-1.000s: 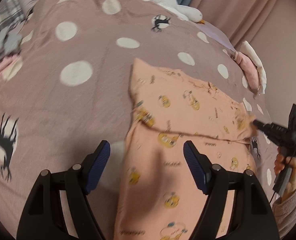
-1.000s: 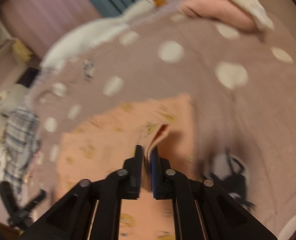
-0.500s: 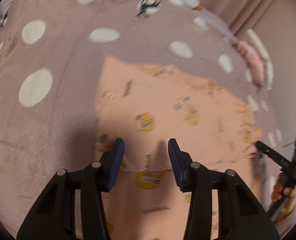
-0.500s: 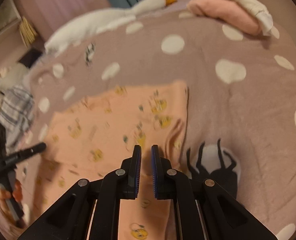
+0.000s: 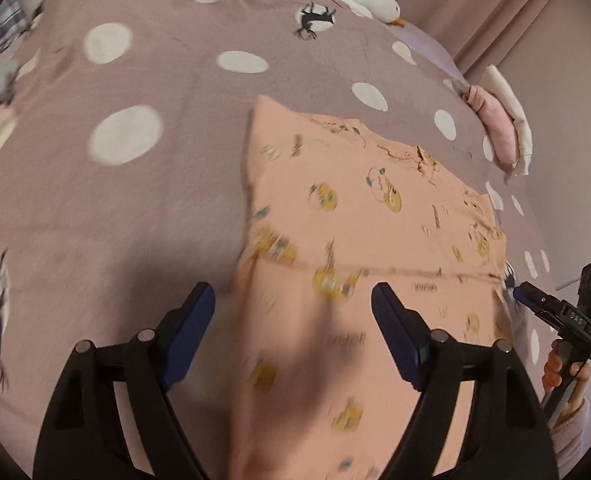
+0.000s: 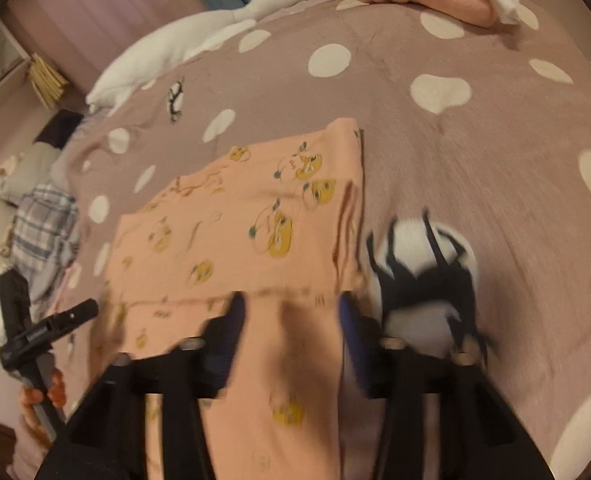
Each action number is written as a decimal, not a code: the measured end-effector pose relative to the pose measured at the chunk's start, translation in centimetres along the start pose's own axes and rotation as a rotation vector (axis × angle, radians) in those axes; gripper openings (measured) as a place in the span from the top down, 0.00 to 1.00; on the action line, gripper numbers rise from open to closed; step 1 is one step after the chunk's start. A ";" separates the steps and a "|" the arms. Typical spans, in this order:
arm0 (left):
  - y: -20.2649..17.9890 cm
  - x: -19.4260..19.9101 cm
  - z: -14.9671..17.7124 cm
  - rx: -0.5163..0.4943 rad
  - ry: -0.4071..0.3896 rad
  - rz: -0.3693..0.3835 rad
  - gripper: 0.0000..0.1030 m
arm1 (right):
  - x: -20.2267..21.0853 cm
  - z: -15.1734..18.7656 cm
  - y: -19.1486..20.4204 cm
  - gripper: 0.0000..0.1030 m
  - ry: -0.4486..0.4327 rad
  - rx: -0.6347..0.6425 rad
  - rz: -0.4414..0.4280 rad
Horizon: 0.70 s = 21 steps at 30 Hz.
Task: Fold small clothes
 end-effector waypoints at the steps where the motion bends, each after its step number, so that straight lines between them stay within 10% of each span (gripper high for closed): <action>1: 0.5 0.7 0.8 0.021 0.000 0.017 0.22 | 0.6 0.8 -0.5 0.50 0.007 -0.012 -0.005; 21: 0.1 4.2 11.3 0.216 0.104 0.402 0.30 | 2.3 11.2 -0.3 0.50 0.216 -0.112 -0.307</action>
Point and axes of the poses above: each gripper's, at about its wrist camera, not at the fingertips, and x roughly against the way its jaws point, y to its left, z to its underside, the point moved 7 cm from there along -x, roughly the way its jaws point, and after that the axes turned 6 degrees about z, right-handed, at the moved point
